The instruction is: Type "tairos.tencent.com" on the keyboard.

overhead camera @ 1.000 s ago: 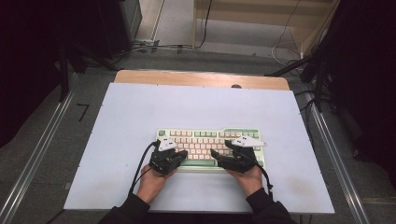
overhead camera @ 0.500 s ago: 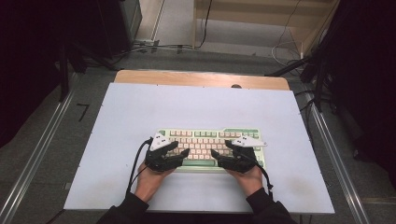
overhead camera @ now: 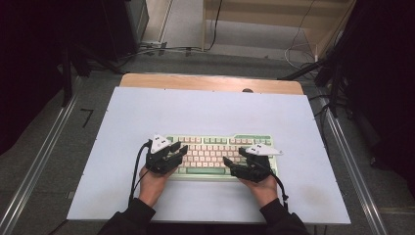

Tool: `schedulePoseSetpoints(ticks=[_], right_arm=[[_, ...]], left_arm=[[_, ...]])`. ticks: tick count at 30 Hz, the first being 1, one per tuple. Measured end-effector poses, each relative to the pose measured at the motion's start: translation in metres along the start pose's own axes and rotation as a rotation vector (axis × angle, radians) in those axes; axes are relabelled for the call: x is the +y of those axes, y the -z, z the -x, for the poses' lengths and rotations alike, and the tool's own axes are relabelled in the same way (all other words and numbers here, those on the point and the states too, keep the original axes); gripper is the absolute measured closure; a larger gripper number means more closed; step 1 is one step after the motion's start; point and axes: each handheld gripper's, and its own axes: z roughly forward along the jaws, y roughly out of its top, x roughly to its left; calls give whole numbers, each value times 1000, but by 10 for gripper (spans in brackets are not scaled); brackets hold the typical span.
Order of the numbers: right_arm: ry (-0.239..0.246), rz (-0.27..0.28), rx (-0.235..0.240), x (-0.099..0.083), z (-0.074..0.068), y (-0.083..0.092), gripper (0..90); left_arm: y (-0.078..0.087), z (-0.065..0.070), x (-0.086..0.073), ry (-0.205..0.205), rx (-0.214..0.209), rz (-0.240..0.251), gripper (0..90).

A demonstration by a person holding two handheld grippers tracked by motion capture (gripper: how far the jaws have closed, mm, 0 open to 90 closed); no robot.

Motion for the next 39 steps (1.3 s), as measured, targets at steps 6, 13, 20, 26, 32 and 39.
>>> schedulePoseSetpoints(ticks=[6,13,20,26,32,39], right_arm=[[-5,1,-12,-3,3,4,277],[-19,6,-26,-6,7,9,279],[-22,6,-30,-7,7,10,279],[-20,4,-28,-7,7,10,279],[-22,2,-28,-7,7,10,279],[-22,5,-27,-7,7,10,285]], left_arm=[[-11,4,2,-21,-13,-63,900],[-19,6,3,-29,-12,-109,900],[-22,7,2,-31,-11,-118,900],[-23,8,2,-31,-8,-126,900],[-24,7,2,-20,-12,-128,900],[-12,6,6,7,-38,-53,641]])
